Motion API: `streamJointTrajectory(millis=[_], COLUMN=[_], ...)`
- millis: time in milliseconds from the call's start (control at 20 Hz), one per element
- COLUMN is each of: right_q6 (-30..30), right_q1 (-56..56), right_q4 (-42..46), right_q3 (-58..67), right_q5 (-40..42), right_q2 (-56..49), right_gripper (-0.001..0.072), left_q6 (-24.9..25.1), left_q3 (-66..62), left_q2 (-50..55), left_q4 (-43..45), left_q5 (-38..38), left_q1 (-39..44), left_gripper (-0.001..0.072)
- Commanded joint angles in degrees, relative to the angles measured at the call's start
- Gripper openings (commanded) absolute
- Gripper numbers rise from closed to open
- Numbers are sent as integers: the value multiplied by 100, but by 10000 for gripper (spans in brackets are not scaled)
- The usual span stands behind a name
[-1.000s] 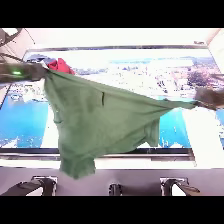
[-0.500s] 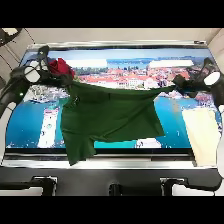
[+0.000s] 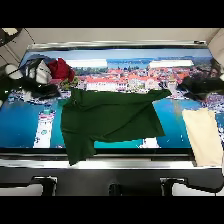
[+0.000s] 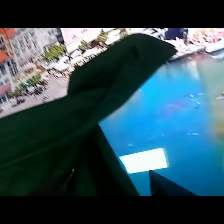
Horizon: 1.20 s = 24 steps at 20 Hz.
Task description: Fold the shirts.
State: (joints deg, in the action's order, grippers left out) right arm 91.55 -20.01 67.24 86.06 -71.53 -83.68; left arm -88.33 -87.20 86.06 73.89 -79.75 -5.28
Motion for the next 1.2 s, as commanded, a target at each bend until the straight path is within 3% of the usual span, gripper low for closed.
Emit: streamJointTrajectory(millis=[0,50,150,250,550,900,950,1000,1100,1150], right_q6=[-258,-216,-223,-343,-551,-654,-660,-680,-715,-715], right_q1=[-343,-330,-330,-332,-332,-260,-168,-63,149,245], right_q4=[903,988,520,72,-33,286,452,546,542,522], right_q3=[-111,-286,-678,-1012,-1248,-1281,-1364,-1482,-1801,-1974], right_q5=[-1508,-1563,-1714,-1873,-2138,-2033,-2022,-1976,-1679,-1453], right_q2=[195,210,208,210,210,210,210,208,208,208], right_gripper=[441,438,440,443,446,454,494,539,573,573], left_q6=[236,511,1322,1700,1980,2236,2236,2234,2236,2238], left_q3=[1283,1980,3198,3904,4124,4124,4124,4124,4124,4124], left_q2=[-476,-675,-940,-942,-892,-527,-527,-531,-531,-531], left_q4=[-378,-553,-1191,-1755,-1996,-2068,-2103,-2190,-2216,-2212], left_q5=[-863,-706,-247,348,1554,1729,1805,1849,1838,1821], left_q1=[-868,-1040,-1290,-1447,-1458,-1099,-1058,-1049,-1062,-1067], left_gripper=[429,390,390,390,388,369,293,169,38,36])
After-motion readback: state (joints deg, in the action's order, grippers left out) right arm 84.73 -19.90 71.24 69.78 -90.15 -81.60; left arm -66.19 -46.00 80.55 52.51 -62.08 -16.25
